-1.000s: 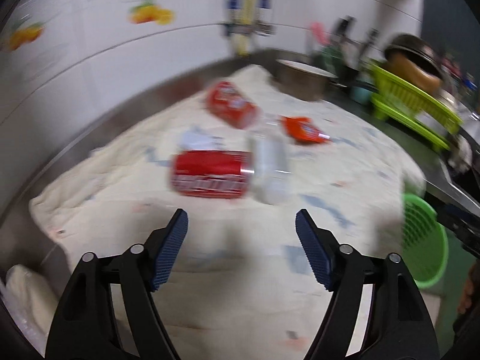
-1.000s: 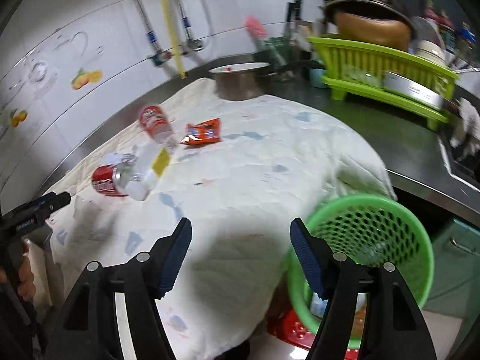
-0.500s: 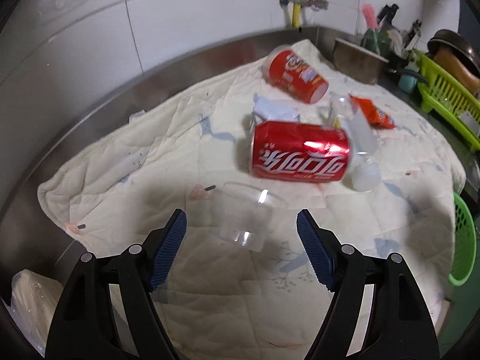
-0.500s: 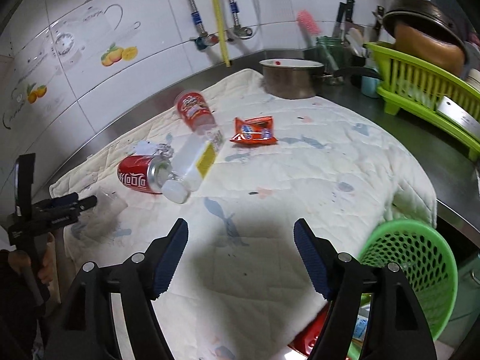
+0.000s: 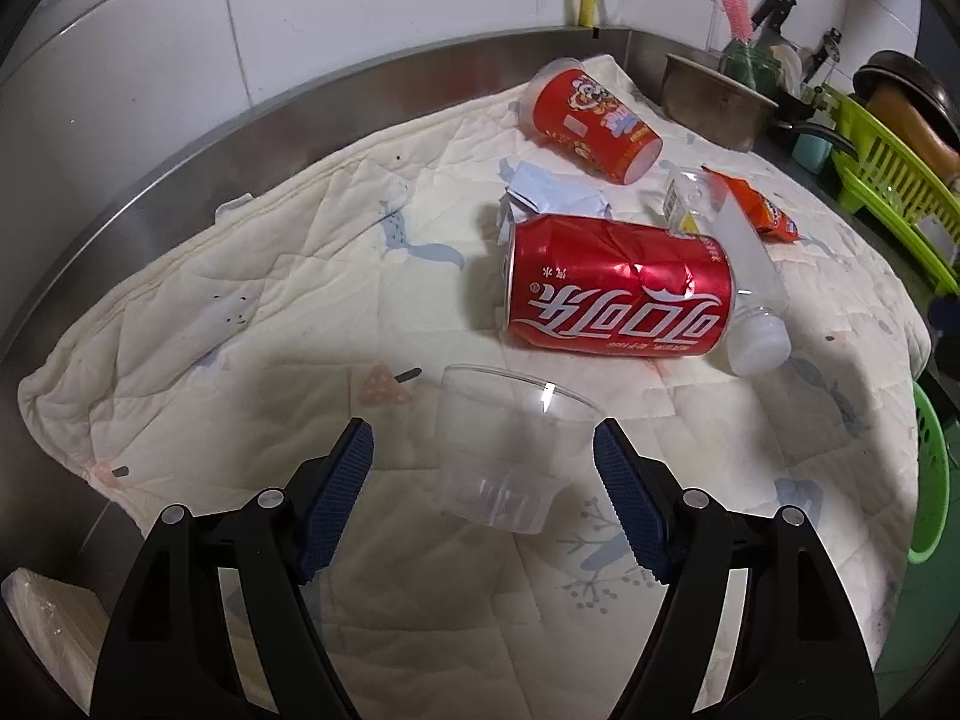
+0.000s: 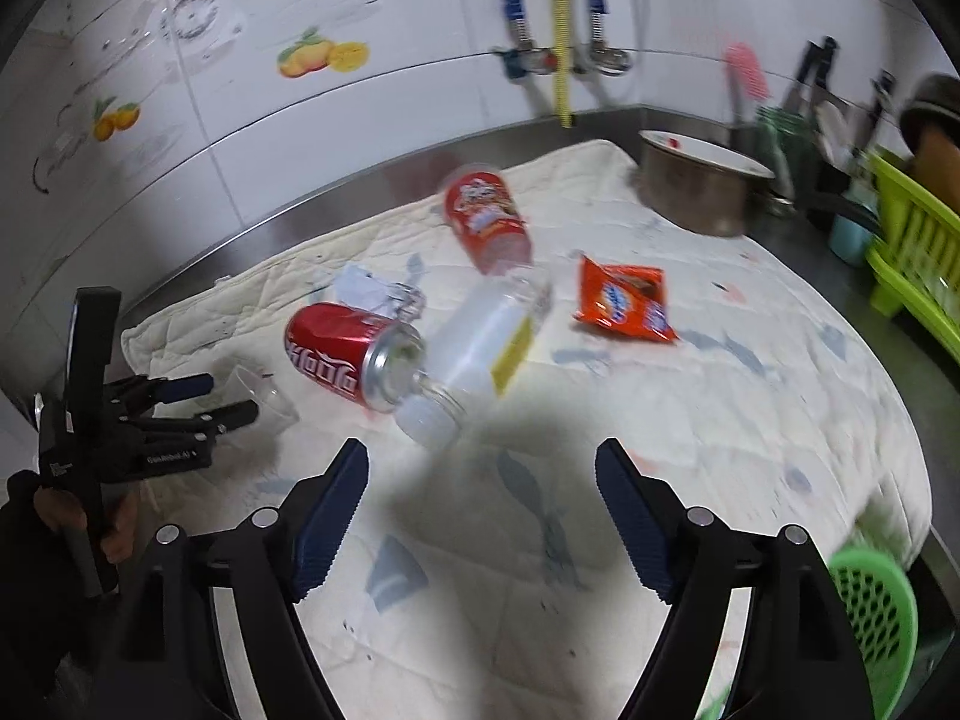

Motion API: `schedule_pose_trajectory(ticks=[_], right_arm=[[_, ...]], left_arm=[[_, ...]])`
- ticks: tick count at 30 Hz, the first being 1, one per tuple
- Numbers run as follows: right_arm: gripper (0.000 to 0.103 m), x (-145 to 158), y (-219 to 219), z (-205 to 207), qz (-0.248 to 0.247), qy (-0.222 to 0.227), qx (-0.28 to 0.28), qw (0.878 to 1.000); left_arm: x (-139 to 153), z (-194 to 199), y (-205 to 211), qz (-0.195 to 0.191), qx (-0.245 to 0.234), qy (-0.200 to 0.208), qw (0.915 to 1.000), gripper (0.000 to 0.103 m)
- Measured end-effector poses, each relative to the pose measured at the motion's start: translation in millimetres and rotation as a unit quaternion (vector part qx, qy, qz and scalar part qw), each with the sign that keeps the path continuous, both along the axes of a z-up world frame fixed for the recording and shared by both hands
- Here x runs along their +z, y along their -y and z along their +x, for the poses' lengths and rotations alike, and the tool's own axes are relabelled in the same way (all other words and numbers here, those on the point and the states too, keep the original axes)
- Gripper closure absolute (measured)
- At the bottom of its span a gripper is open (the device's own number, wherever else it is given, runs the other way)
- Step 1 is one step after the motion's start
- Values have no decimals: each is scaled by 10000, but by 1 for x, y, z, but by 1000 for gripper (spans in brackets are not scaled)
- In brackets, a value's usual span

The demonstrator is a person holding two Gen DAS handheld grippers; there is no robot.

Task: Collect trash
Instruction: 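Grasp the clear plastic cup with the left tool, then grasp and lift the red Coca-Cola can with the right tool while the left tool holds the clear cup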

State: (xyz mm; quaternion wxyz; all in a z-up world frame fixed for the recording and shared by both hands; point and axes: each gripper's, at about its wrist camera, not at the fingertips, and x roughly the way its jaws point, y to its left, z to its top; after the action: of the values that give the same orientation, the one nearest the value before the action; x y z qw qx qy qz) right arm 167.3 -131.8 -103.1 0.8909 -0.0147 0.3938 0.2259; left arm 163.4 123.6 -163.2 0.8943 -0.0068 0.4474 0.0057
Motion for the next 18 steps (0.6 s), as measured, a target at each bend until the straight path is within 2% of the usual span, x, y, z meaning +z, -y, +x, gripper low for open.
schedule_pose_trajectory(ticks=[7,9,10,18], right_arm=[[27,-2,-29,21,-148,8,441,9989],[26,-3,-36,26,-208,15,565,9982],[26,-4,-39,28,-230,19,642,9977],[24,-13,-62,45,-448,-40,1151,9923]], left_arm=[[-2,4,-2,-62,-94,13,9999,30],[-2,4,-2,-222,-186,17,9996,46],[-2,5,-3,-287,-202,5,9994,48],[-3,3,-7,-423,-190,64,9989,48]])
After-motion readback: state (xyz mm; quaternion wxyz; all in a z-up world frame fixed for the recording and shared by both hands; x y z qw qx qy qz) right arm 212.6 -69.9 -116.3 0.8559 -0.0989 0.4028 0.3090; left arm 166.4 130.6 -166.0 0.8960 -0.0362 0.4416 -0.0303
